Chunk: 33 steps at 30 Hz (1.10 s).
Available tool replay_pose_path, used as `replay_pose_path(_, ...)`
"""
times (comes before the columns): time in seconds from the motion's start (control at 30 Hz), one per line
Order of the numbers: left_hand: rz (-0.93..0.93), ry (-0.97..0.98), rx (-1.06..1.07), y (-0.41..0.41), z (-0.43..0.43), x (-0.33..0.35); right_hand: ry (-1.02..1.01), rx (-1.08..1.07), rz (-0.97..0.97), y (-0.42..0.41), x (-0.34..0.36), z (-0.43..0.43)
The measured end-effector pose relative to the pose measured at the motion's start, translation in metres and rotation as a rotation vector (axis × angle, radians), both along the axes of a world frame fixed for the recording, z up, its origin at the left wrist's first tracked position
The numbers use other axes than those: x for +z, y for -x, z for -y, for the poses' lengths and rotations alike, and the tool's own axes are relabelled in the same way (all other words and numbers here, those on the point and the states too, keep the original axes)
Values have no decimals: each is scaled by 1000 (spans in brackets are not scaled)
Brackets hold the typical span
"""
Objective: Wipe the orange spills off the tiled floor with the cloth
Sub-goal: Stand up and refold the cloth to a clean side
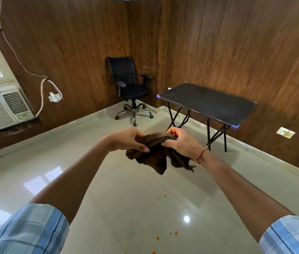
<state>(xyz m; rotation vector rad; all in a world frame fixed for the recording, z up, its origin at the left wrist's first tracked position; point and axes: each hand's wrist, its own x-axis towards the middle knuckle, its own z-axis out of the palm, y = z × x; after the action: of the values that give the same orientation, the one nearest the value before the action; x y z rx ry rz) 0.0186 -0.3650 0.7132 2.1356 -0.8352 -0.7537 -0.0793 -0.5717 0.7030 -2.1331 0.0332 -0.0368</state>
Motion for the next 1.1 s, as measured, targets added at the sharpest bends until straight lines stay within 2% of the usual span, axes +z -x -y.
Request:
replay_pose_path(0.1, -20, 153, 173, -5, 1, -15, -63, 57, -226, -2, -2, 12)
replay_pose_path(0.2, -287, 368, 371, -9, 3, -36, -197, 131, -400, -2, -8, 26)
replay_pose_path(0.27, -452, 456, 487, -8, 9, -52, -272, 121, -403, -1, -17, 30)
replay_pose_path(0.4, -815, 543, 712, -5, 20, -78, -703, -82, -301, -2, -45, 33)
replay_pose_path(0.5, -908, 537, 784, -3, 19, -87, -764, -269, -311, -2, -62, 33)
replay_pose_path(0.57, -907, 522, 815, 1, 17, -89, -751, -305, -318, 0, -71, 34)
replay_pose_path(0.7, -753, 474, 687, 11, 19, -99, -714, -301, -283, 7, -81, 35)
replay_pose_path(0.83, -282, 248, 482, 19, 28, -101, -546, -316, -205, 10, -85, 38)
replay_pose_path(1.0, 219, -29, 322, 19, 38, -88, -164, -301, -167, 12, -87, 41)
replay_pose_path(1.1, 403, -99, 269, 16, 47, -73, 115, -309, -192, 7, -90, 41)
